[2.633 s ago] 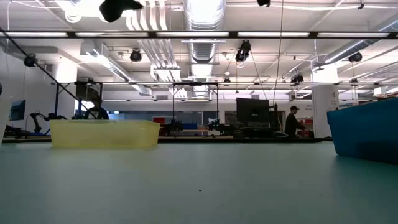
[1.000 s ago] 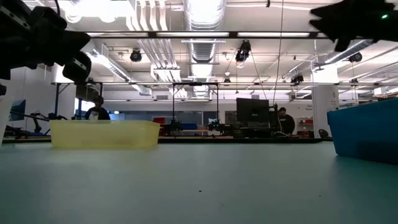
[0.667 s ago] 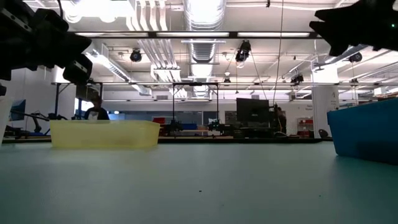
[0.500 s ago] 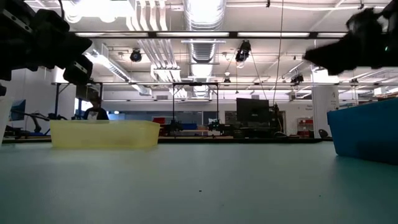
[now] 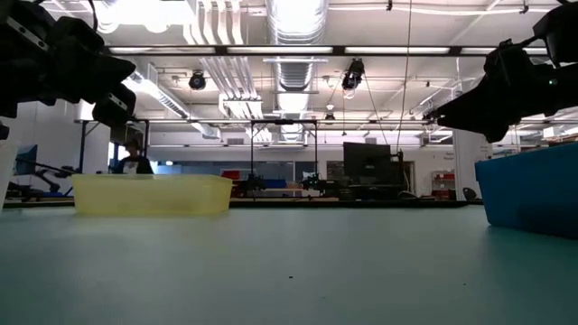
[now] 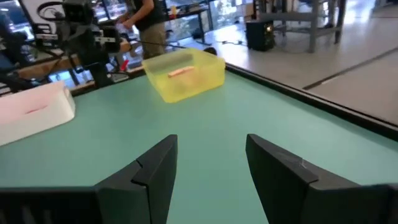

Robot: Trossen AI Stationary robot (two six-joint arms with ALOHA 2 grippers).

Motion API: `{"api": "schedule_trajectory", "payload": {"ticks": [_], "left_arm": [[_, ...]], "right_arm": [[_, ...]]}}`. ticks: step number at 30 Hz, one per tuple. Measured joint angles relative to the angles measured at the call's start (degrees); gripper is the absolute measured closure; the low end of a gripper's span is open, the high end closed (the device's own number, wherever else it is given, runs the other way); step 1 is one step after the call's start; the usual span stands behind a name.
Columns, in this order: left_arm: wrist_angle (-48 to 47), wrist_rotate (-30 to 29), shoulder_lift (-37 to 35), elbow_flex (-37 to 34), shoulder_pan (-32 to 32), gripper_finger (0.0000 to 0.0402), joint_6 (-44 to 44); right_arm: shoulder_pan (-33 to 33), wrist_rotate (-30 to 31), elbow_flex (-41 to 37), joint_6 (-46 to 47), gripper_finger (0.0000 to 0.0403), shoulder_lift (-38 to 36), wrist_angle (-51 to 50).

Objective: Sort & place blocks by color
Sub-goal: Return to Home Position

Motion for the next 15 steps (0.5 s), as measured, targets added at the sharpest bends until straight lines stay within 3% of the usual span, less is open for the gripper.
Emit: {"api": "schedule_trajectory", "payload": {"ticks": [15], "left_arm": [[0.0,0.0,0.3,-0.1,0.0,0.0402,0.0]], "right_arm": [[1.2,-0.8,0.0,0.0,0.0218,0.7,0.1]]}}
